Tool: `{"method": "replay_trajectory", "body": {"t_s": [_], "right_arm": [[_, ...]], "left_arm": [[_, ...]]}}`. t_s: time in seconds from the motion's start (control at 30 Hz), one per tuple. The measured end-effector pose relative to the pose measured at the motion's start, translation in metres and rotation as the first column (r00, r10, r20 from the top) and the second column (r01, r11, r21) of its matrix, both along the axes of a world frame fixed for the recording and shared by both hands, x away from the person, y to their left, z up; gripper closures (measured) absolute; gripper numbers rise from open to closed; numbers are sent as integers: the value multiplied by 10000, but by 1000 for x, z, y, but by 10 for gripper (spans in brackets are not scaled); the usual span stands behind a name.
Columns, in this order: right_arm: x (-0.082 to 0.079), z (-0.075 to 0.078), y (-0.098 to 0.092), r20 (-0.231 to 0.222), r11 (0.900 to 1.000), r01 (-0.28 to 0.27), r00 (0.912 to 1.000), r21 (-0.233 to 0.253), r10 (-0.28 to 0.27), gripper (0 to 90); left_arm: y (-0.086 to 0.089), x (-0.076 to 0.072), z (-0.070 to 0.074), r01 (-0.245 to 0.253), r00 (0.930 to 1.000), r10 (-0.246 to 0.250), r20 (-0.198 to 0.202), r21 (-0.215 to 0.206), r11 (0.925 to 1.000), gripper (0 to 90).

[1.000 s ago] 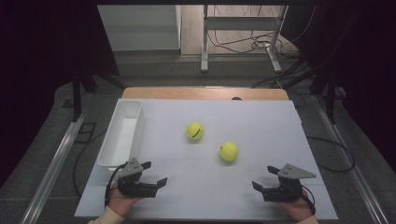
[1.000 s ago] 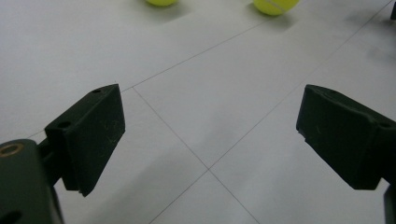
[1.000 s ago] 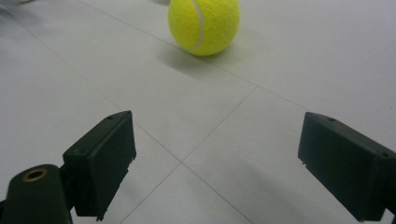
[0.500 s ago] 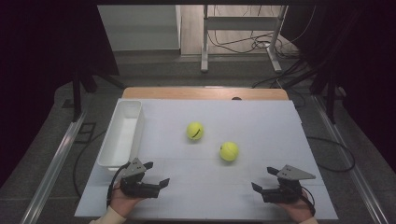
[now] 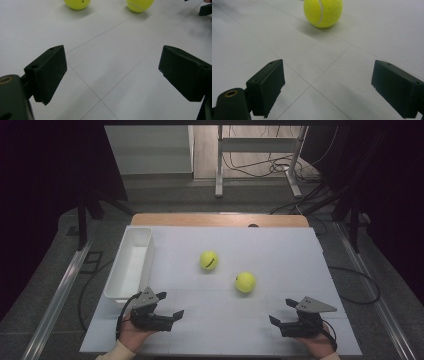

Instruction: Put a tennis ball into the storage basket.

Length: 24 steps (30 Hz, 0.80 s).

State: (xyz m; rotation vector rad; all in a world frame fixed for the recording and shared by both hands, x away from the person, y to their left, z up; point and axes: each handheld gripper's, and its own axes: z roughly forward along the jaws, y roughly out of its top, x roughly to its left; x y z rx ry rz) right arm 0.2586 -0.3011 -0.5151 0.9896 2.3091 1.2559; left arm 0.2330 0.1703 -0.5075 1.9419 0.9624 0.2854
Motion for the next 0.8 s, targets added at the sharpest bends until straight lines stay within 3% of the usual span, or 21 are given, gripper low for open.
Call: {"method": "replay_trajectory", "body": {"t_s": [0.4,0.8], "right_arm": [[-1,0,-2,93,10000,16,10000,-1,-16,121],[-2,1,-3,151,10000,71,9999,-46,-70,120]], "left_arm": [[-8,4,17,49,10000,-50,41,225,9997,90],[-10,15,34,81,9998,-80,196,-47,10000,90]]}}
